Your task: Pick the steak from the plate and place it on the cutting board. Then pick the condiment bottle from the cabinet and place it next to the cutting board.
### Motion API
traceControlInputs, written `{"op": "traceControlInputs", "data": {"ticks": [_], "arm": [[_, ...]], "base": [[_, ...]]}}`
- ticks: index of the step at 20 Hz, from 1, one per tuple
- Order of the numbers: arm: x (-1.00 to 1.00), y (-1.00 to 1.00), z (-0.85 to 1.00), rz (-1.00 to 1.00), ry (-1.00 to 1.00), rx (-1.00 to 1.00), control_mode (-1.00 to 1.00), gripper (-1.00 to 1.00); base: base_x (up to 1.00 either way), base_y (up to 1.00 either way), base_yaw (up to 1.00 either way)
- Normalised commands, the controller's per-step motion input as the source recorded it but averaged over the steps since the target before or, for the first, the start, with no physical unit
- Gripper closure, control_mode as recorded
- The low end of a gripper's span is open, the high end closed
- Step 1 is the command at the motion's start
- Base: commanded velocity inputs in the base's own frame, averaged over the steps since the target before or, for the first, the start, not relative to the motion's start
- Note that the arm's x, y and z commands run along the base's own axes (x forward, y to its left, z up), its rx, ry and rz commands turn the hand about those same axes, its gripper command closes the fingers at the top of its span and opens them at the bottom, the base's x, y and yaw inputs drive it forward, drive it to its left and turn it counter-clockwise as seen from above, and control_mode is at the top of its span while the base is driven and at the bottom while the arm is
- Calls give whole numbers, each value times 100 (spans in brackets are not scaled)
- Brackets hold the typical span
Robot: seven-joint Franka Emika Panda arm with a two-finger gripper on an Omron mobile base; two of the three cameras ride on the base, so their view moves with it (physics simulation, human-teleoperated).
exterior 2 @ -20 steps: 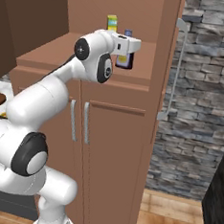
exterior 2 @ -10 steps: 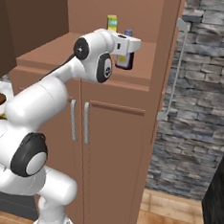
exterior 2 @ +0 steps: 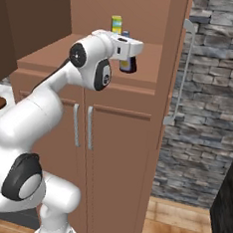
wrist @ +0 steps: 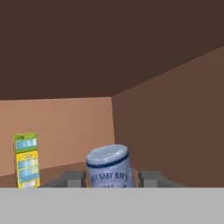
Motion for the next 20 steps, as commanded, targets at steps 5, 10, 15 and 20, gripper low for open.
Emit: {"op": "traceControlInputs", "data": {"ticks": [5,10,15,20], "arm": [[-8,3,-12,5,0,0,-100,100],[3,2,-9,4,0,0,-100,100],[0,0,2,0,6,0,-100,100],[-11,0,25,0,15,0,-100,100]], "base": [[0,0,0],[0,0,0],[0,0,0],[0,0,0]]}}
